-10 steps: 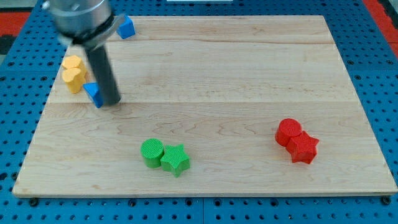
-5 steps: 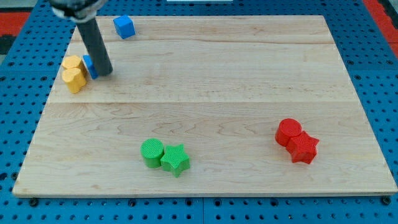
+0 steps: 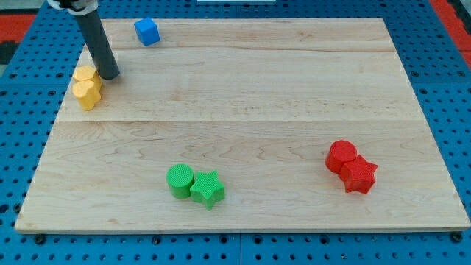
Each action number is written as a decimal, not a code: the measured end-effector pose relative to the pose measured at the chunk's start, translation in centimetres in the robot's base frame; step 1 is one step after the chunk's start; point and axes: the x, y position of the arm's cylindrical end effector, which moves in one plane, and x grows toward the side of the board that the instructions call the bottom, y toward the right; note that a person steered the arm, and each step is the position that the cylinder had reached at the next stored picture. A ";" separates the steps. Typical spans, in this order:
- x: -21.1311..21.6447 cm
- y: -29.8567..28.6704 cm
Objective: Push the triangle into the cube
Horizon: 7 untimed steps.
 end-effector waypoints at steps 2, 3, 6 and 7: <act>-4.4 -1.6; -2.4 -2.7; -5.6 -0.6; -5.9 2.5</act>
